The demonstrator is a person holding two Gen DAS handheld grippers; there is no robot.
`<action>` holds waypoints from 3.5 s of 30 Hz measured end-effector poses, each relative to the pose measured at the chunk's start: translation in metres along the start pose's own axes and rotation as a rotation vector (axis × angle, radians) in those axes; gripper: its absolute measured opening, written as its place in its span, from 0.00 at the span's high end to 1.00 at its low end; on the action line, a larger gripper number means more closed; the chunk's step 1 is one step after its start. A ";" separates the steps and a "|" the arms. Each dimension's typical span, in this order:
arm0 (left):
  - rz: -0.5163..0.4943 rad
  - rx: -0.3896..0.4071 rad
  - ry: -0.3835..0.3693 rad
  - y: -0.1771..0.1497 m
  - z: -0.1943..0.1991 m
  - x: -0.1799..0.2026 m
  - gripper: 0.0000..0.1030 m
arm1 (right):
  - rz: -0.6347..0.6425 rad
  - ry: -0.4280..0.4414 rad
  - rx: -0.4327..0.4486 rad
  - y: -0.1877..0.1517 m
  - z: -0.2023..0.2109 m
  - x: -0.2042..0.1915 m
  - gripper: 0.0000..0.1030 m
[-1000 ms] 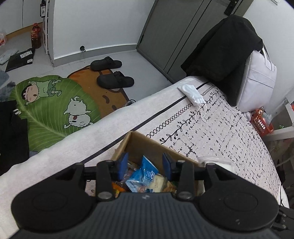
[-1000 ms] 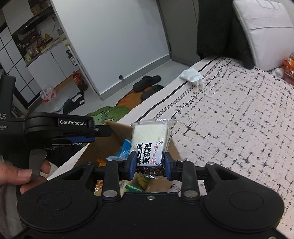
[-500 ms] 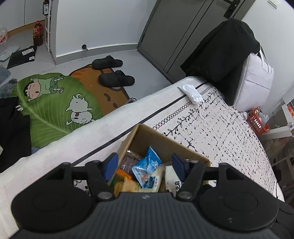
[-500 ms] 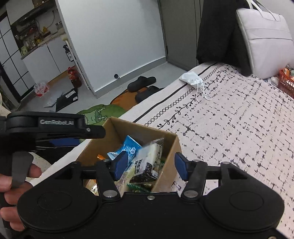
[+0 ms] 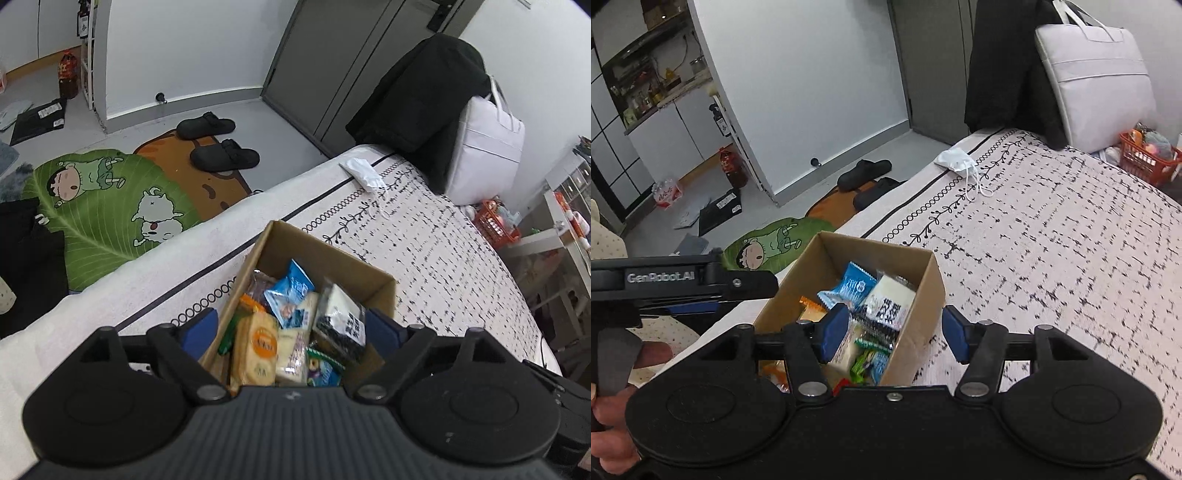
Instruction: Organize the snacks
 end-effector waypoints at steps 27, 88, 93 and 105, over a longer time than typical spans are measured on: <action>-0.153 0.067 0.013 -0.050 0.122 0.037 0.01 | -0.155 0.055 0.143 -0.031 0.118 0.015 0.00; -0.312 0.289 0.043 -0.123 0.256 0.071 0.00 | -0.084 0.016 0.358 -0.093 0.273 0.041 0.00; -0.312 0.291 0.047 -0.124 0.258 0.072 0.00 | -0.080 0.016 0.360 -0.094 0.274 0.039 0.00; -0.317 0.290 0.051 -0.123 0.262 0.070 0.00 | -0.069 0.017 0.362 -0.094 0.276 0.039 0.00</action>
Point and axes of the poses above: each gripper's, at about its wrist camera, not at the fingertips, and z roughly against the way its jaws point, x to its right, y to its top, the point moved 3 cm from there along -z, roughly the way its jaws point, and after that the axes turned 11 degrees about -z, right-handed, at the moved point
